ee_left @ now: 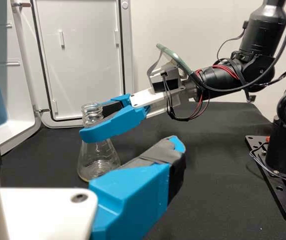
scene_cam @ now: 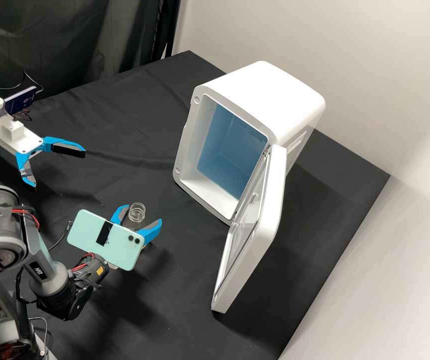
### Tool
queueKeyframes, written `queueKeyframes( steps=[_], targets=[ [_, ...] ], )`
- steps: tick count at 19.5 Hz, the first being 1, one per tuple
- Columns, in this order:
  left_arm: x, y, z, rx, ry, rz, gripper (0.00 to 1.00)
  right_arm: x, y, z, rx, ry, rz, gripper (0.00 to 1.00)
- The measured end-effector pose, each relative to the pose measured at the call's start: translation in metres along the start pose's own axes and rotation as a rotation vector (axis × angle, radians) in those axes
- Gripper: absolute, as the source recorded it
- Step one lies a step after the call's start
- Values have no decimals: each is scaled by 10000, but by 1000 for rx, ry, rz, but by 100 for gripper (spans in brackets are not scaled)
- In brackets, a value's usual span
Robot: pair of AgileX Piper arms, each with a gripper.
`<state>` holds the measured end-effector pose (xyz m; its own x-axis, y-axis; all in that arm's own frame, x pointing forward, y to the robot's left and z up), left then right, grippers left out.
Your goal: Place the flask in the incubator
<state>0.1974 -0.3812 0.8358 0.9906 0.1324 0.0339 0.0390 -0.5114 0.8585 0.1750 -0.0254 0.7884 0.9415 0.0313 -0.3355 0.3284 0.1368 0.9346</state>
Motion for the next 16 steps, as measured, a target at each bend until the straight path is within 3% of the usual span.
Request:
queueKeyframes(
  steps=[5, 9, 13, 16],
  targets=[
    [3, -3, 14, 1, -7, -2, 100, 19, -24, -4, 6, 1, -12, 100],
    [4, -5, 22, 1, -11, -3, 100, 58, -116, 56, 18, -14, -69, 100],
    [8, -10, 43, 2, -22, -5, 100, 51, -213, 144, 18, -12, -149, 100],
    [10, -13, 55, 1, -26, -6, 100, 56, -252, 185, 24, -23, -171, 100]
  ],
)
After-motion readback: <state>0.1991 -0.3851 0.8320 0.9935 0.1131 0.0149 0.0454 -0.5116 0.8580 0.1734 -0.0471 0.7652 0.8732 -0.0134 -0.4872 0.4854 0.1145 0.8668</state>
